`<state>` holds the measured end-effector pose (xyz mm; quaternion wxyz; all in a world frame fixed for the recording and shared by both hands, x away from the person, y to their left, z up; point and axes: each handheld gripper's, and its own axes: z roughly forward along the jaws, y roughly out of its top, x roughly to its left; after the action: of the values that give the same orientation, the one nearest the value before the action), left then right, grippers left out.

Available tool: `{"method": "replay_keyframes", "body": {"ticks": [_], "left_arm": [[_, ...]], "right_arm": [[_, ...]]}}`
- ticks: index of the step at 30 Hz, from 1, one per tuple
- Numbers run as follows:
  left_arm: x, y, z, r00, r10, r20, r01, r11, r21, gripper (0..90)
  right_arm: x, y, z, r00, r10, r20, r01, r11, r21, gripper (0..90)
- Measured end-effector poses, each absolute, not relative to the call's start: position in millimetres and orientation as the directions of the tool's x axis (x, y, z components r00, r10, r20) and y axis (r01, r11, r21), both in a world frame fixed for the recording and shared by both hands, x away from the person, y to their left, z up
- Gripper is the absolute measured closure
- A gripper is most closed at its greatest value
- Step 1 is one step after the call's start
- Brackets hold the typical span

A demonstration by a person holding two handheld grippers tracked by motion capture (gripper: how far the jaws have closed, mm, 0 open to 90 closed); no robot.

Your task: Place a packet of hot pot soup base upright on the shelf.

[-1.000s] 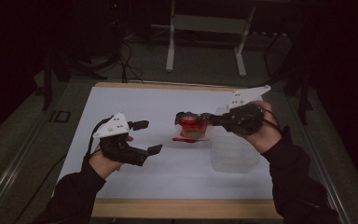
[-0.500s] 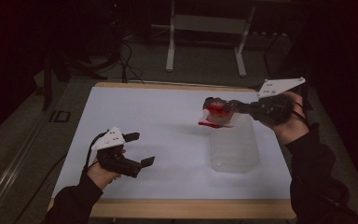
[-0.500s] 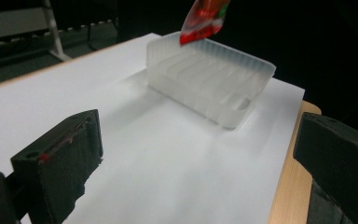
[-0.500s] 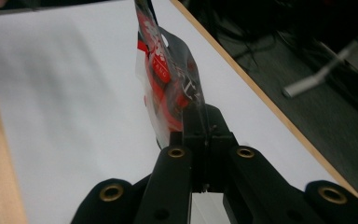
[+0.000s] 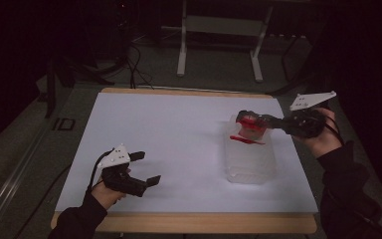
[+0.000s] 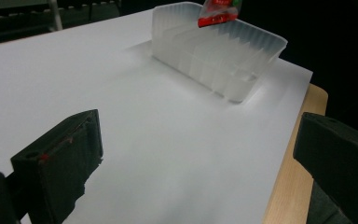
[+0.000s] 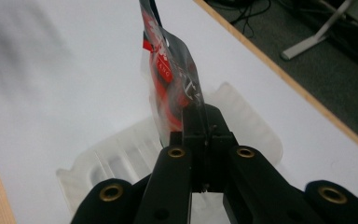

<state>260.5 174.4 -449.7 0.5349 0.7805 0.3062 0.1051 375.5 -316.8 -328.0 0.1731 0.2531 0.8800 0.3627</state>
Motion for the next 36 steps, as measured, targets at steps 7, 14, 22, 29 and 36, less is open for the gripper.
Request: {"method": "replay_keyframes", "body": {"ticks": [7, 14, 22, 29, 36], "left_arm": [[261.9, 176.5, -457.3, 0.783, 0.595, -0.180, 0.380, -0.229, 0.896, 1.4], [262.1, 176.7, -461.6, 0.781, 0.593, -0.194, 0.390, -0.220, 0.894, 1.4], [262.7, 178.6, -464.9, 0.777, 0.595, -0.205, 0.397, -0.211, 0.893, 1.4], [262.4, 179.3, -465.9, 0.777, 0.594, -0.208, 0.398, -0.208, 0.893, 1.4], [262.3, 179.0, -467.2, 0.777, 0.593, -0.209, 0.399, -0.208, 0.893, 1.4]], "right_arm": [[378.4, -328.4, -347.1, -0.818, 0.566, -0.100, 0.341, 0.617, 0.709, 90.0], [380.8, -326.1, -359.3, -0.842, 0.528, -0.115, 0.310, 0.647, 0.697, 90.0], [385.2, -321.3, -360.1, -0.846, 0.516, -0.134, 0.293, 0.659, 0.693, 90.0], [390.2, -315.2, -366.2, -0.850, 0.509, -0.134, 0.300, 0.678, 0.671, 90.0], [393.2, -312.0, -381.6, -0.858, 0.502, -0.113, 0.306, 0.675, 0.671, 90.0]]}}
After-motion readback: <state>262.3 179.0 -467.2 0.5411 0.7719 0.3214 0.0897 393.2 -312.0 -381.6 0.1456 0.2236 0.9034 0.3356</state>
